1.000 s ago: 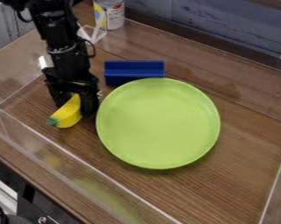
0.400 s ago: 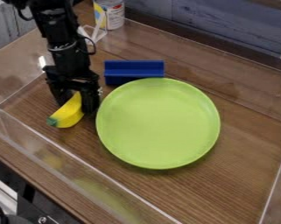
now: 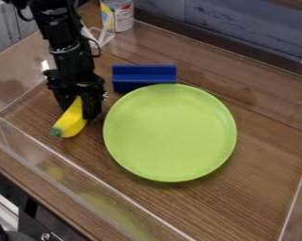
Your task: Put the banana in the green plate
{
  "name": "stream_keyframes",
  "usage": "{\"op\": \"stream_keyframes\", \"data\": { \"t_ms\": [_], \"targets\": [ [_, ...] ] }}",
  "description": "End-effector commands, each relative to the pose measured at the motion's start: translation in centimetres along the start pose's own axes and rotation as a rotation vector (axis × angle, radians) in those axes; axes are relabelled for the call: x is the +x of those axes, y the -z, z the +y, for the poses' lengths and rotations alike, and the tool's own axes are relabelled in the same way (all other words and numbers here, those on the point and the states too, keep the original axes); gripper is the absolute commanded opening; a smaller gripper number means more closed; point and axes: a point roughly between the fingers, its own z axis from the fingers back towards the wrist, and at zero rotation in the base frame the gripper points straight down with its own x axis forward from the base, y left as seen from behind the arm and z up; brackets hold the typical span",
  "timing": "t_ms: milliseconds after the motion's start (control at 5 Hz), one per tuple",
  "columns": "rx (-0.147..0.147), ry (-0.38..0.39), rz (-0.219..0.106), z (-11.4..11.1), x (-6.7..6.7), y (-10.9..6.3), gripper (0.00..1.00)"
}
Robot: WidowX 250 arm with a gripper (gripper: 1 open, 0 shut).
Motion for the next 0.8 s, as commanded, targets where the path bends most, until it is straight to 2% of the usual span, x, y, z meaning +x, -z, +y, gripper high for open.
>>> {"op": "stream_keyframes", "data": {
  "t_ms": [0, 400, 600],
  "targets": [
    [0.000, 0.003, -0.020, -0.5, 0.5, -1.3, 0.00],
    [-0.015, 0.016, -0.049, -2.6, 1.6, -4.1, 0.00],
    [-0.025, 0.028, -0.088, -4.8, 3.2, -6.9, 0.00]
  ]
}}
